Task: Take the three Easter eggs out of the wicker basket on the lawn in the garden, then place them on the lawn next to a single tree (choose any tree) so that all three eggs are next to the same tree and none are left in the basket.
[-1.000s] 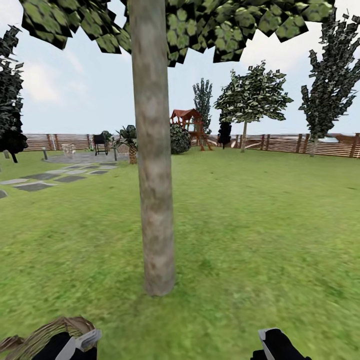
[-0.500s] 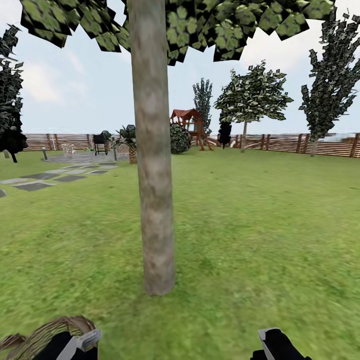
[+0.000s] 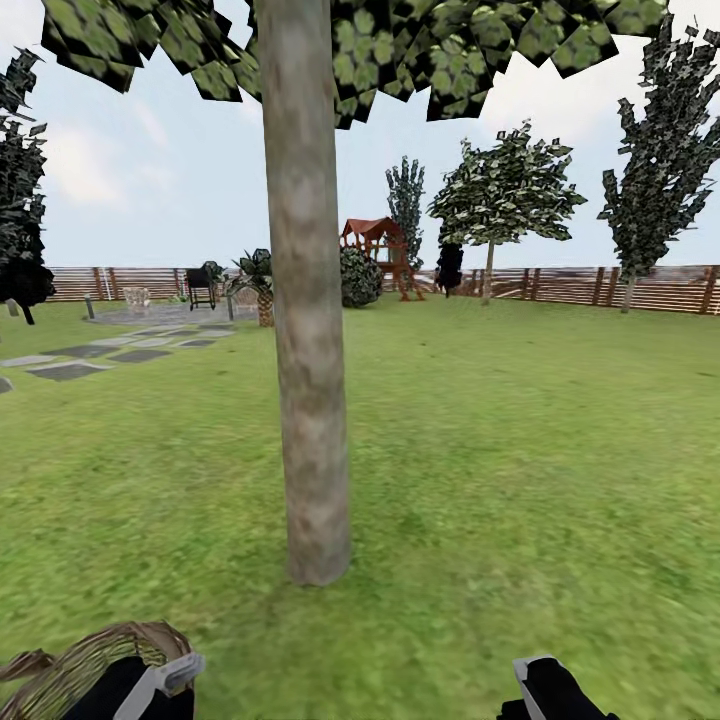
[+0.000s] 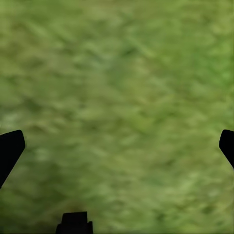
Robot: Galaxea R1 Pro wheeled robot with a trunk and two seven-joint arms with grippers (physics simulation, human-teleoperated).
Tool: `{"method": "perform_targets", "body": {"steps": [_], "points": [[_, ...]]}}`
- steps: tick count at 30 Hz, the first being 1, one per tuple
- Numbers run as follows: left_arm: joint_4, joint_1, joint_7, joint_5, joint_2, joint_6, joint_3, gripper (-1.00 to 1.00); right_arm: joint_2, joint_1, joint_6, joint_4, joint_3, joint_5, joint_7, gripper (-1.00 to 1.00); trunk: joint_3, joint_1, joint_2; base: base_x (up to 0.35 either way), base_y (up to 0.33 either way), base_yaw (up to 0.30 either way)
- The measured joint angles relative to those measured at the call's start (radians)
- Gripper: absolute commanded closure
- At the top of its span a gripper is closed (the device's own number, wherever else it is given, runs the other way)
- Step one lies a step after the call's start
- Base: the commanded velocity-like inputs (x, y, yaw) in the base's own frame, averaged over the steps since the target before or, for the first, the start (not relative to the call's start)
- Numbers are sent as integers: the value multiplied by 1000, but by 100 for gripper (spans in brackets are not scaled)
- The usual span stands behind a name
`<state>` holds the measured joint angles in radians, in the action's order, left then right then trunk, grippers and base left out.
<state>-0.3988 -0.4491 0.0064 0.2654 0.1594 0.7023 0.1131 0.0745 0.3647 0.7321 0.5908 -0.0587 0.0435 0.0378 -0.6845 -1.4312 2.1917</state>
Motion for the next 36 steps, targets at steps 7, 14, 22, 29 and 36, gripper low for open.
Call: {"method": "perform_targets", "body": {"steps": [7,14,22,29,36], "points": [[31,1,-11,52,4,-42,2,-100,1,0,0,0,0,0,0,-100,0,0,0,0,0,0],[31,1,-9,49,4,-49,2,-100,0,0,0,0,0,0,0,-100,0,0,0,0,0,0],[32,1,-9,47,2,-50,2,-100,0,0,-6,0,0,0,0,-100,6,7,-14,0,0,0],[32,1,-9,51,3,-50,2,-100,0,0,-6,0,0,0,0,-100,28,34,-63,0,0,0],[32,1,-9,51,4,-50,2,-100,1,0,-6,0,0,0,0,-100,50,61,-112,0,0,0]]}}
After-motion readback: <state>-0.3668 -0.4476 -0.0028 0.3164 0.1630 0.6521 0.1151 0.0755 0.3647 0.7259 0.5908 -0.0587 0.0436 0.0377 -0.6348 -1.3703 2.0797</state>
